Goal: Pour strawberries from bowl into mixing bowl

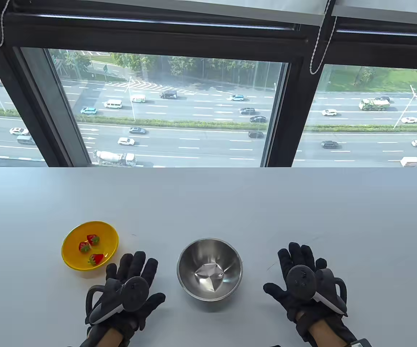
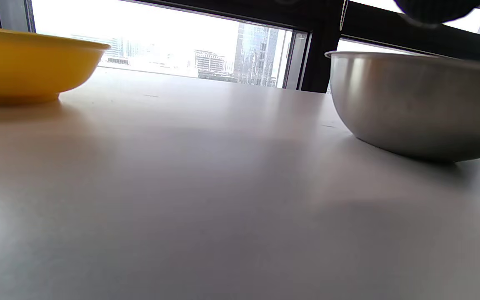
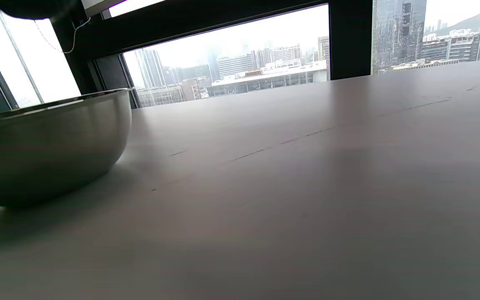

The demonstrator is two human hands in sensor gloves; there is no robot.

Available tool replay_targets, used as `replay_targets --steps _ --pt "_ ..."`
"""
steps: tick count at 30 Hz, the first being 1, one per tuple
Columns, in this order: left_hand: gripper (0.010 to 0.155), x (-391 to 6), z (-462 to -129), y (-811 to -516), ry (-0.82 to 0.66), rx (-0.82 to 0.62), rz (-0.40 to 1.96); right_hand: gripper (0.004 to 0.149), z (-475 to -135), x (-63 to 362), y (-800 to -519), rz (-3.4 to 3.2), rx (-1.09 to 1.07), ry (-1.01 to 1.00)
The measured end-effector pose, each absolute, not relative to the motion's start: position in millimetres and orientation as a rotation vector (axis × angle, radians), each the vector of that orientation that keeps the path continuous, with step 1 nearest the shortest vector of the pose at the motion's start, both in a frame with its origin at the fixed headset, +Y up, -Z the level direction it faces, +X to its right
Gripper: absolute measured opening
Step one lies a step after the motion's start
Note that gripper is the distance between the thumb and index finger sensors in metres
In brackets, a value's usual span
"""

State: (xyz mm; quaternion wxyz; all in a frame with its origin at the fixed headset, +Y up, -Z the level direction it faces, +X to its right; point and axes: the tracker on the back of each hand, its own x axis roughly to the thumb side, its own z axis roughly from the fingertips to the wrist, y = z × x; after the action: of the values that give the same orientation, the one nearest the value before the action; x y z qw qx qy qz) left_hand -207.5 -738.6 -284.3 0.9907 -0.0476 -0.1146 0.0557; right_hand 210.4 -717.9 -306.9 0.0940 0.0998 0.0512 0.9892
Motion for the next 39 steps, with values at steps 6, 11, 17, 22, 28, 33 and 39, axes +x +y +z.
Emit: replay_targets --steps 6,11,17,22,28,33,39 --pt "0.089 -208 -285 -739 -0.224 -0.094 0.117 0.093 -306 210 -718 2.936 0.3 0.159" --pt "0.088 -209 -286 -740 -0.214 -0.111 0.109 0.093 -305 210 -717 2.931 0.301 0.154" --pt "0.088 -210 -287 -739 -0.213 -0.108 0.112 0.093 -305 212 -716 2.918 0.292 0.142" --pt "0.088 -212 -288 -738 -0.218 -0.1 0.118 0.093 -305 213 -716 2.918 0.288 0.145" --pt "0.086 -217 -293 -734 -0.216 -0.094 0.079 0.093 -304 216 -713 2.913 0.28 0.131" --pt "0.086 -225 -300 -717 -0.203 -0.087 0.025 0.093 -304 217 -712 2.906 0.276 0.116" --pt "0.086 -251 -314 -694 -0.123 -0.045 0.101 0.093 -304 217 -712 2.9 0.277 0.121"
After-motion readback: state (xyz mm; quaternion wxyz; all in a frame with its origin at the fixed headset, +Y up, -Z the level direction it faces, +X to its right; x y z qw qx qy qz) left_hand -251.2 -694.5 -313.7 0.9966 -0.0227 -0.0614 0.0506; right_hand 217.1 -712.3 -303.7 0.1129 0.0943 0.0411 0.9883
